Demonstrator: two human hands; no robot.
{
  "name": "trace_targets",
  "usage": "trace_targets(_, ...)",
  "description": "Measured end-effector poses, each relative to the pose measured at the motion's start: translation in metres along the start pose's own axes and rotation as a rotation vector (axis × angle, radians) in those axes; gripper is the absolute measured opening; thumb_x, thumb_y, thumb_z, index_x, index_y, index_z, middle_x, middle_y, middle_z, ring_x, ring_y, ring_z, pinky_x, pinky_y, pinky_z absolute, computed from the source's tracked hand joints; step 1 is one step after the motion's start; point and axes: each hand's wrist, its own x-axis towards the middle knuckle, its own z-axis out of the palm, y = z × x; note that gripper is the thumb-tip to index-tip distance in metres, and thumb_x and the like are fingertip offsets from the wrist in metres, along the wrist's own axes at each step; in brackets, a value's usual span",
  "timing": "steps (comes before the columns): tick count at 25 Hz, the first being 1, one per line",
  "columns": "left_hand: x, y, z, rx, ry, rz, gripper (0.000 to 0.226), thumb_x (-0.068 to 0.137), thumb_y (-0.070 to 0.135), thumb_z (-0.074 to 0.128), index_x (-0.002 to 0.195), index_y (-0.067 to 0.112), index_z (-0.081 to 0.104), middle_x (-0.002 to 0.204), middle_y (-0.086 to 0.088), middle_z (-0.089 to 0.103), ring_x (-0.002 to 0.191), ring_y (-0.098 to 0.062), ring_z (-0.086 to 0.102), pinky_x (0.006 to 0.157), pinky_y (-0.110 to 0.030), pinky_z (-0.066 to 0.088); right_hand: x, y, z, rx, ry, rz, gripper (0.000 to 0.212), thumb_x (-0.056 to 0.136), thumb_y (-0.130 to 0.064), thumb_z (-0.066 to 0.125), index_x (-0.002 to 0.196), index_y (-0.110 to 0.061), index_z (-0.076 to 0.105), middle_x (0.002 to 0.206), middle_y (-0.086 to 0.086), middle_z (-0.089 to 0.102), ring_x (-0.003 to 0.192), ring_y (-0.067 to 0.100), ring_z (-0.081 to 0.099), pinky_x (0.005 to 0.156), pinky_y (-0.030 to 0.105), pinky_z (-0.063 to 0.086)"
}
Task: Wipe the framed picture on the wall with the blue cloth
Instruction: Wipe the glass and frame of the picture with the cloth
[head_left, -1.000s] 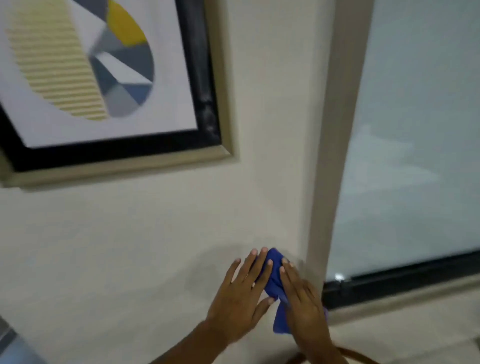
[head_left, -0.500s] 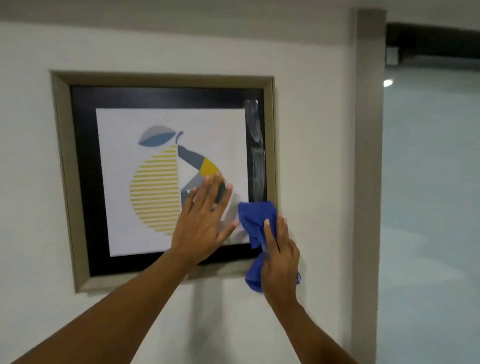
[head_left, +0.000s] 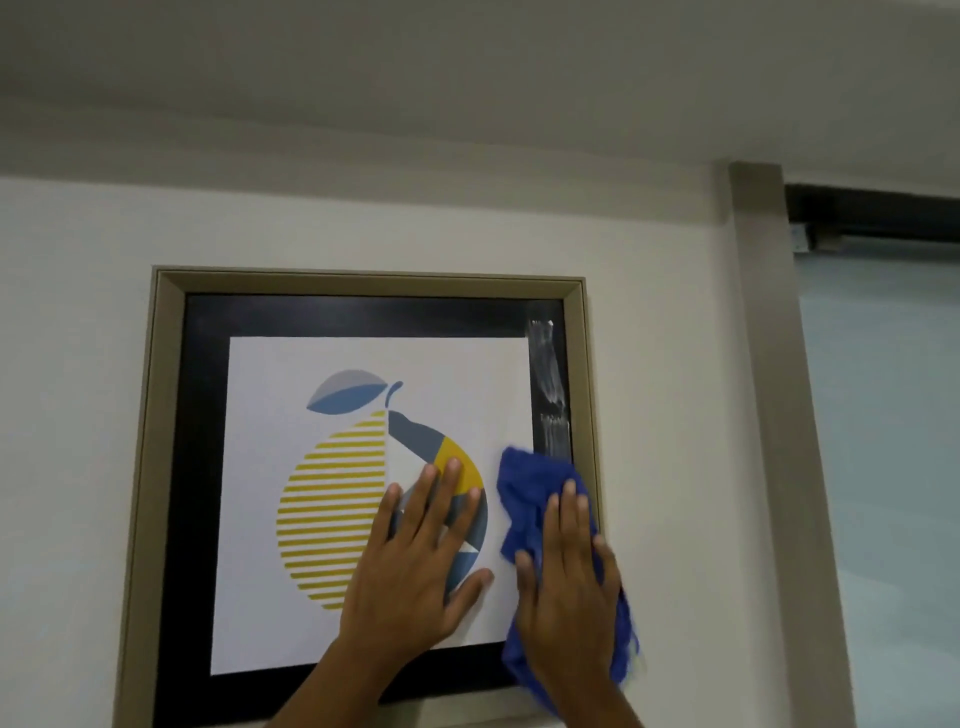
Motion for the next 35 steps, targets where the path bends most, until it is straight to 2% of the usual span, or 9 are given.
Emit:
trace_targets(4, -0.001, -0.001, 0.002, 0.020, -0.004, -0.004, 0.083, 0.095, 0.068, 0.035, 0.159, 0.017, 0.017, 0.168, -0.010, 0.010, 0.154, -0.031, 0.012, 0.124, -0.051, 0.005, 0.116, -0.022, -0.012, -0.047, 0.072, -0.044, 0.060, 0.101, -0.041, 0.030, 0.151, -0.009, 0.024, 0.160, 0.008, 0.018, 0.146, 0.022, 0.018, 0.113, 0.036, 0.021)
trace_targets(8, -0.001, -0.002, 0.003, 0.033, -0.021, 0.007, 0.083, 0.095, 0.069, 0.035, 0.158, 0.017, 0.018, 0.166, -0.011, 0.018, 0.152, -0.032, 0.016, 0.121, -0.052, 0.010, 0.173, -0.030, -0.023, -0.105, 0.102, -0.105, 0.054, 0.100, -0.032, 0.039, 0.149, -0.009, 0.032, 0.158, 0.011, 0.026, 0.144, 0.027, 0.026, 0.111, 0.044, 0.028)
trace_targets(12, -0.002, -0.002, 0.004, 0.032, -0.010, 0.008, 0.083, 0.095, 0.068, 0.037, 0.157, 0.016, 0.022, 0.166, -0.011, 0.019, 0.153, -0.031, 0.016, 0.121, -0.052, 0.011, 0.110, -0.017, -0.014, -0.072, 0.116, -0.083, 0.053, 0.102, -0.037, 0.030, 0.145, -0.007, 0.039, 0.155, 0.012, 0.032, 0.138, 0.031, 0.036, 0.108, 0.045, 0.034)
trace_targets(15, -0.001, -0.002, 0.002, 0.027, -0.021, -0.001, 0.081, 0.095, 0.067, 0.035, 0.157, 0.016, 0.022, 0.166, -0.010, 0.017, 0.152, -0.031, 0.015, 0.120, -0.053, 0.012, 0.005, 0.005, 0.001, -0.086, 0.011, -0.061, 0.063, 0.102, -0.046, 0.012, 0.141, -0.009, 0.044, 0.159, 0.002, 0.019, 0.134, 0.030, 0.043, 0.108, 0.041, 0.032)
trace_targets(19, -0.001, -0.001, 0.000, 0.010, -0.003, 0.002, 0.082, 0.095, 0.066, 0.035, 0.158, 0.016, 0.019, 0.166, -0.011, 0.018, 0.153, -0.031, 0.013, 0.121, -0.052, 0.010, -0.051, 0.017, -0.001, -0.029, -0.119, 0.013, 0.068, 0.098, -0.050, -0.002, 0.135, -0.014, 0.044, 0.161, -0.014, 0.001, 0.143, 0.008, 0.017, 0.111, 0.027, 0.015)
trace_targets(22, -0.001, -0.002, 0.000, -0.001, -0.001, 0.012, 0.081, 0.095, 0.065, 0.037, 0.157, 0.015, 0.022, 0.166, -0.011, 0.017, 0.153, -0.032, 0.015, 0.122, -0.051, 0.008, -0.007, 0.016, -0.008, -0.109, -0.101, -0.113, 0.063, 0.101, -0.049, 0.009, 0.147, -0.010, 0.029, 0.162, -0.005, -0.007, 0.146, 0.019, 0.013, 0.111, 0.032, 0.013)
trace_targets(26, -0.002, -0.001, 0.001, 0.011, -0.004, 0.011, 0.079, 0.096, 0.065, 0.034, 0.156, 0.014, 0.027, 0.165, -0.012, 0.020, 0.152, -0.033, 0.018, 0.121, -0.051, 0.012, 0.100, -0.002, -0.019, -0.100, -0.021, -0.151, 0.062, 0.098, -0.044, 0.033, 0.148, -0.009, 0.031, 0.160, 0.007, 0.018, 0.141, 0.027, 0.030, 0.109, 0.043, 0.034)
trace_targets(30, -0.001, -0.002, 0.001, 0.005, 0.002, 0.001, 0.080, 0.096, 0.065, 0.035, 0.157, 0.015, 0.022, 0.165, -0.010, 0.019, 0.152, -0.031, 0.017, 0.121, -0.051, 0.011, 0.187, -0.026, -0.033, -0.088, 0.043, -0.164, 0.058, 0.097, -0.040, 0.042, 0.145, -0.007, 0.040, 0.155, 0.013, 0.033, 0.140, 0.027, 0.032, 0.108, 0.043, 0.032)
trace_targets(35, -0.002, -0.003, 0.007, -0.018, 0.012, -0.008, 0.082, 0.095, 0.066, 0.039, 0.158, 0.016, 0.020, 0.167, -0.009, 0.015, 0.153, -0.030, 0.013, 0.123, -0.051, 0.008, 0.129, -0.023, -0.019, 0.027, 0.085, -0.064, 0.059, 0.097, -0.040, 0.041, 0.146, -0.007, 0.038, 0.154, 0.011, 0.034, 0.138, 0.027, 0.036, 0.110, 0.040, 0.030)
